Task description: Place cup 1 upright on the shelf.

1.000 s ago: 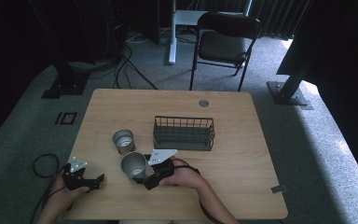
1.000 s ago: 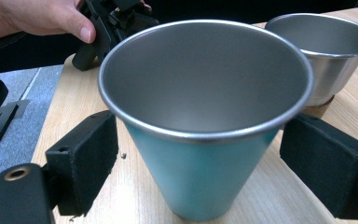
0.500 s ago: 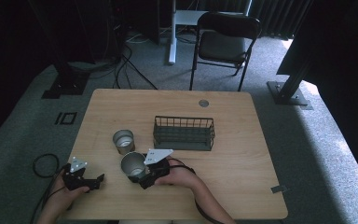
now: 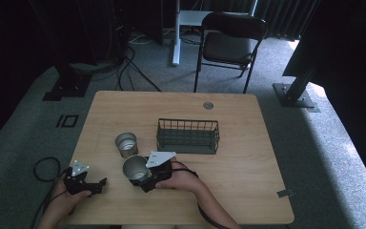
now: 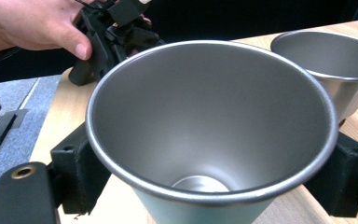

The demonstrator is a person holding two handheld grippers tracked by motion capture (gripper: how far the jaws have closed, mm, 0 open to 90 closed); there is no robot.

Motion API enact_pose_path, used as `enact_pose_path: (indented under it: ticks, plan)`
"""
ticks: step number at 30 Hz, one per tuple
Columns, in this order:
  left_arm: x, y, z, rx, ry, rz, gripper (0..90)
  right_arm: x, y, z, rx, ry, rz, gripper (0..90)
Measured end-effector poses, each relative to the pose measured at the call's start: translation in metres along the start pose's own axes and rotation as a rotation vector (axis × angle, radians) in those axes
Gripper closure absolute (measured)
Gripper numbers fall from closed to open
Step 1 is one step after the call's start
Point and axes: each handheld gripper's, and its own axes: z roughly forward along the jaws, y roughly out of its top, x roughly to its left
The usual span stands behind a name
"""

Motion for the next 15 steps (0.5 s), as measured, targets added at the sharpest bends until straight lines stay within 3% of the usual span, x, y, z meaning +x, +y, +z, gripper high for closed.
enact_pose_path:
  ticks: [15]
  plan:
    - [0.000, 0.000, 0.000, -0.002, 0.001, -0.002, 0.5, 0.000, 0.017, -0.008, -0.013, -0.004, 0.059, 13.4]
